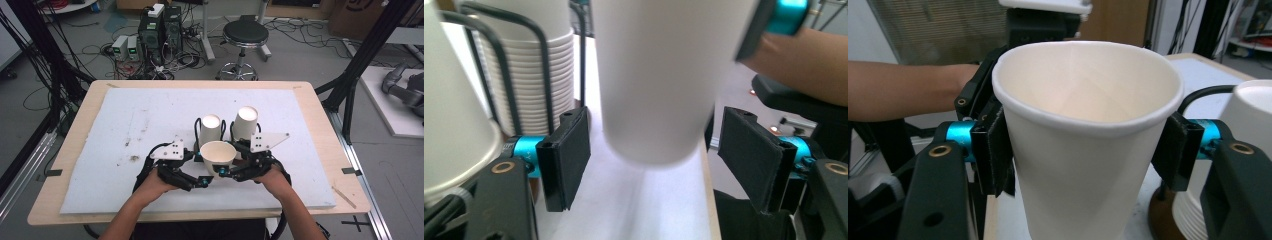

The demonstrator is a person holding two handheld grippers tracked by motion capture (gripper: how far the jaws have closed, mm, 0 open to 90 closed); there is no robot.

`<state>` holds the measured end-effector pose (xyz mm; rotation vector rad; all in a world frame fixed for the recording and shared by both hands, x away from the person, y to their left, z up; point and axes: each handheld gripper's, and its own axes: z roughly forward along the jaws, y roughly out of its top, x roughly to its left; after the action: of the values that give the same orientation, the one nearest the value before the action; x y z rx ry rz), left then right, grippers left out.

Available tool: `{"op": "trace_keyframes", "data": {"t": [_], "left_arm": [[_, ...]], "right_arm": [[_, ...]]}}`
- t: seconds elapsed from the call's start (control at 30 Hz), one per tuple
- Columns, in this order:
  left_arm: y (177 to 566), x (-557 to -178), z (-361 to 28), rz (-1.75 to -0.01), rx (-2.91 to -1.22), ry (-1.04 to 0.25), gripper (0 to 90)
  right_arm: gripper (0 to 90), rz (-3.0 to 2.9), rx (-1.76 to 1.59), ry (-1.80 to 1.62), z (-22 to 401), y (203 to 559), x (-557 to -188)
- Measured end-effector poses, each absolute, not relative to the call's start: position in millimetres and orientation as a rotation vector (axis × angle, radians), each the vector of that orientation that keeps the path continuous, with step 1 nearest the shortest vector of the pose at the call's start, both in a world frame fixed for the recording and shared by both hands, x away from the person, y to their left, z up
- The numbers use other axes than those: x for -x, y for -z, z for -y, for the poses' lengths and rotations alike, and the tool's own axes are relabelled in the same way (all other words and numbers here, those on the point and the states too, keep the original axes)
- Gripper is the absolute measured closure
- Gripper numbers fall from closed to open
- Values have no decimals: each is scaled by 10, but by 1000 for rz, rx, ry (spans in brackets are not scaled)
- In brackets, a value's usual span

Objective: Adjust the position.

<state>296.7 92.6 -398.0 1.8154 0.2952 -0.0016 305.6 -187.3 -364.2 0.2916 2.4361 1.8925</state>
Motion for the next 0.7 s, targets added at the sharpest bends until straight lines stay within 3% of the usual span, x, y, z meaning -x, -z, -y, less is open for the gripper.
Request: {"op": "trace_keyframes", "data": {"t": [0.33,0.7], "left_arm": [[3938,-2932,-1434,-479,-1726,-175,211],[3950,-3001,-1799,-590,-1684,-273,207]], "right_arm": [[361,-2411,-342,-1834,2040,3626,-3070],[361,-2401,-379,-1815,2063,3641,-3120]]}}
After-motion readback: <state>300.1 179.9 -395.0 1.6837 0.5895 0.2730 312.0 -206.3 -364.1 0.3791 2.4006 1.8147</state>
